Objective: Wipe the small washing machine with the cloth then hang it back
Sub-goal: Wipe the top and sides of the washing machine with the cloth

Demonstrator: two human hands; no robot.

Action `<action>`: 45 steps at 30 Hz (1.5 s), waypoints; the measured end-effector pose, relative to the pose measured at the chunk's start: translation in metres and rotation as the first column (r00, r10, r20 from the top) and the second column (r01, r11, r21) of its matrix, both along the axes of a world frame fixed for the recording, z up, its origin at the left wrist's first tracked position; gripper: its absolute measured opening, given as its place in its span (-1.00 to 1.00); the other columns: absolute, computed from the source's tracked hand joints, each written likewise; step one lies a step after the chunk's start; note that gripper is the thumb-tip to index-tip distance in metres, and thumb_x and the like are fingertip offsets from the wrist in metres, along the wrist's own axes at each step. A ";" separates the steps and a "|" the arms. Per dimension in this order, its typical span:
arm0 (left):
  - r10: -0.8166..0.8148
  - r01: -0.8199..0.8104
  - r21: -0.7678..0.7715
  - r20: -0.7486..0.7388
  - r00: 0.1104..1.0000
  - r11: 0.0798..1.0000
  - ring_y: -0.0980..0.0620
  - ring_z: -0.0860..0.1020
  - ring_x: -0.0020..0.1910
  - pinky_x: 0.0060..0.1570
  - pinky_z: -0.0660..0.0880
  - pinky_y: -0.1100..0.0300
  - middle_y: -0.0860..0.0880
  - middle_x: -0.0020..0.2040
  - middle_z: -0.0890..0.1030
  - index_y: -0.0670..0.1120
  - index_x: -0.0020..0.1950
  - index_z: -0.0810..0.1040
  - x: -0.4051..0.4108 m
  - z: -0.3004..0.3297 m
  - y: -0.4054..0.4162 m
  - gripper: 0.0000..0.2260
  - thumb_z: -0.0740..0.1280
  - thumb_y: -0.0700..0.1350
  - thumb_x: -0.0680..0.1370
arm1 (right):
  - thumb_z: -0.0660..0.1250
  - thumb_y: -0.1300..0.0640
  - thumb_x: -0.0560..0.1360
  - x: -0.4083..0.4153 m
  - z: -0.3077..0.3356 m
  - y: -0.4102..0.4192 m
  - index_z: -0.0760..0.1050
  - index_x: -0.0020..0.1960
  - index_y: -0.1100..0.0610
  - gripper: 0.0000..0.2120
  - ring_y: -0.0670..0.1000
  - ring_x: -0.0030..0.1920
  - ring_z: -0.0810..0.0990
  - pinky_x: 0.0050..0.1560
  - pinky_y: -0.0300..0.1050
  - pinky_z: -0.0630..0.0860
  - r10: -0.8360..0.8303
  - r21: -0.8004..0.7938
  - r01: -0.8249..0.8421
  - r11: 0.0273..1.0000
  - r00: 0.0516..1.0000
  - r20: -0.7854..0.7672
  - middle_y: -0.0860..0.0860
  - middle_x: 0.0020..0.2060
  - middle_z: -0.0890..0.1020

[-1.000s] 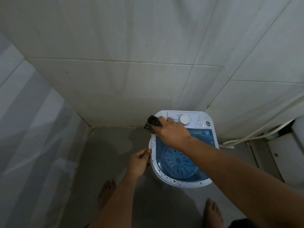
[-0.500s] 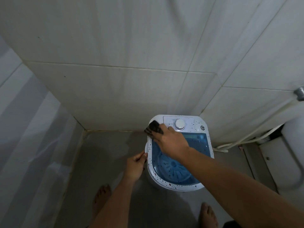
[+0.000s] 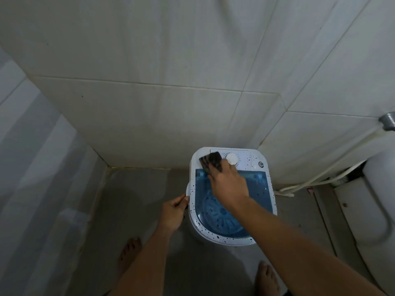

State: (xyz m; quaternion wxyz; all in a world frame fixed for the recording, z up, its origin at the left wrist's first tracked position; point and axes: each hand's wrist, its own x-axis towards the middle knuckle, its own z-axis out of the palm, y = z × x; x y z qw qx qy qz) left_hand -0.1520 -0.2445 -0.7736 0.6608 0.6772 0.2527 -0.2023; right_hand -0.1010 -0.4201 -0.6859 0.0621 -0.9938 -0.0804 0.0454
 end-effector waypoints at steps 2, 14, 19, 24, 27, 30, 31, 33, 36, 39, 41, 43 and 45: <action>-0.014 0.014 0.006 -0.001 1.000 1.000 0.08 0.68 0.05 0.14 0.59 -0.02 0.11 -0.02 0.75 0.07 0.26 0.64 0.000 0.002 0.000 -0.75 0.36 -0.02 0.60 | 0.16 0.00 0.69 -0.015 0.004 -0.001 0.38 0.49 0.03 -0.62 0.22 0.20 0.50 0.00 0.16 0.62 0.046 -0.024 -0.047 0.999 0.998 -0.033 0.17 0.31 0.42; -0.040 0.039 0.082 0.009 0.999 0.996 0.09 0.64 0.13 0.30 0.50 -0.07 0.02 0.13 0.72 0.01 0.31 0.61 -0.003 0.016 -0.002 -0.71 0.35 -0.02 0.60 | 0.32 0.17 0.58 0.053 0.022 -0.008 0.56 0.24 0.15 -0.76 0.19 0.02 0.57 -0.22 0.00 0.43 -0.066 -0.165 0.058 0.985 0.997 -0.045 0.17 0.23 0.43; -0.062 0.062 0.096 -0.001 0.998 0.993 0.08 0.64 0.15 0.29 0.49 -0.02 0.02 0.14 0.71 0.00 0.32 0.61 -0.004 0.020 -0.002 -0.71 0.34 -0.01 0.60 | 0.30 0.31 0.52 0.040 0.024 -0.001 0.53 0.29 0.17 -0.66 0.20 0.08 0.52 -0.21 0.02 0.43 -0.032 -0.212 0.019 0.977 0.998 -0.059 0.20 0.28 0.38; -0.078 0.073 0.136 0.031 0.996 0.988 0.04 0.63 0.17 0.31 0.49 0.00 -0.05 0.16 0.71 -0.04 0.31 0.62 -0.004 0.025 -0.002 -0.72 0.33 -0.06 0.61 | 0.26 0.30 0.55 0.014 0.025 0.005 0.49 0.33 0.22 -0.65 0.21 0.11 0.54 -0.08 0.05 0.57 0.009 -0.255 -0.035 0.966 0.995 -0.102 0.22 0.28 0.38; -0.073 0.066 0.150 0.039 0.997 0.986 0.02 0.61 0.16 0.26 0.44 0.16 -0.10 0.16 0.69 -0.12 0.30 0.62 -0.005 0.029 -0.003 -0.73 0.33 -0.11 0.61 | 0.28 0.24 0.58 -0.009 0.018 0.005 0.48 0.34 0.19 -0.67 0.22 0.12 0.54 0.02 0.10 0.59 -0.053 -0.175 0.028 0.984 0.989 -0.141 0.22 0.31 0.36; -0.065 0.056 0.167 0.046 0.997 0.984 -0.04 0.60 0.20 0.17 0.41 0.22 -0.15 0.20 0.68 -0.16 0.31 0.60 -0.005 0.032 -0.003 -0.71 0.34 -0.13 0.61 | 0.27 0.14 0.62 -0.020 0.010 -0.007 0.49 0.35 0.12 -0.70 0.22 0.12 0.56 0.05 0.14 0.61 -0.139 -0.054 0.133 0.990 0.980 -0.140 0.18 0.30 0.39; -0.071 0.061 0.171 0.047 0.996 0.983 -0.04 0.60 0.20 0.18 0.41 0.21 -0.15 0.20 0.68 -0.15 0.31 0.60 -0.005 0.032 -0.003 -0.71 0.34 -0.13 0.61 | 0.26 0.14 0.63 -0.021 0.008 -0.013 0.49 0.34 0.10 -0.70 0.21 0.11 0.57 0.04 0.15 0.62 -0.162 -0.031 0.159 0.987 0.978 -0.130 0.16 0.28 0.41; -0.075 0.065 0.182 0.049 0.996 0.981 -0.01 0.60 0.15 0.15 0.41 0.22 -0.15 0.20 0.68 -0.15 0.31 0.60 -0.006 0.033 -0.003 -0.72 0.34 -0.14 0.61 | 0.24 0.14 0.64 -0.023 0.007 -0.025 0.50 0.35 0.07 -0.71 0.22 0.10 0.58 0.03 0.15 0.63 -0.192 -0.014 0.192 0.981 0.976 -0.100 0.15 0.24 0.44; -0.081 0.070 0.194 0.049 0.995 0.979 0.07 0.56 0.13 0.10 0.37 0.28 -0.14 0.18 0.67 -0.19 0.31 0.59 -0.004 0.035 -0.005 -0.72 0.32 -0.16 0.62 | 0.20 0.07 0.66 -0.024 0.010 -0.050 0.51 0.35 0.04 -0.71 0.23 0.09 0.59 0.04 0.16 0.62 -0.246 0.004 0.247 0.969 0.966 -0.078 0.15 0.21 0.46; -0.084 0.074 0.194 0.044 0.995 0.978 0.09 0.55 0.11 0.10 0.37 0.27 -0.11 0.16 0.66 -0.20 0.30 0.60 -0.004 0.034 -0.005 -0.73 0.32 -0.17 0.62 | 0.20 -0.01 0.66 -0.016 0.021 -0.079 0.56 0.33 0.02 -0.69 0.23 -0.02 0.63 0.04 0.13 0.63 -0.338 0.114 0.345 0.932 0.938 -0.076 0.16 0.15 0.50; -0.076 0.072 0.169 0.019 0.997 0.983 -0.01 0.60 0.18 0.14 0.40 0.22 -0.14 0.18 0.67 -0.19 0.30 0.60 -0.003 0.030 -0.005 -0.73 0.33 -0.17 0.61 | 0.23 0.00 0.65 0.001 0.032 -0.095 0.58 0.33 0.04 -0.68 0.25 -0.08 0.63 0.05 0.11 0.62 -0.433 0.279 0.413 0.867 0.902 0.011 0.18 0.09 0.51; -0.096 0.096 0.158 -0.009 0.995 0.983 -0.08 0.61 0.23 0.19 0.43 0.15 -0.14 0.19 0.68 -0.14 0.31 0.60 -0.003 0.026 -0.002 -0.72 0.33 -0.13 0.61 | 0.24 0.02 0.65 0.023 0.041 -0.102 0.57 0.35 0.06 -0.68 0.28 -0.06 0.63 0.08 0.08 0.59 -0.498 0.369 0.442 0.818 0.864 0.069 0.19 0.09 0.48; -0.128 0.130 0.167 -0.019 0.992 0.977 -0.08 0.60 0.25 0.25 0.45 0.08 -0.12 0.21 0.68 -0.10 0.33 0.59 -0.002 0.027 -0.001 -0.71 0.31 -0.09 0.62 | 0.22 0.02 0.66 0.042 0.042 -0.101 0.55 0.36 0.10 -0.66 0.29 -0.02 0.63 0.11 0.08 0.57 -0.495 0.317 0.465 0.826 0.868 0.017 0.19 0.14 0.46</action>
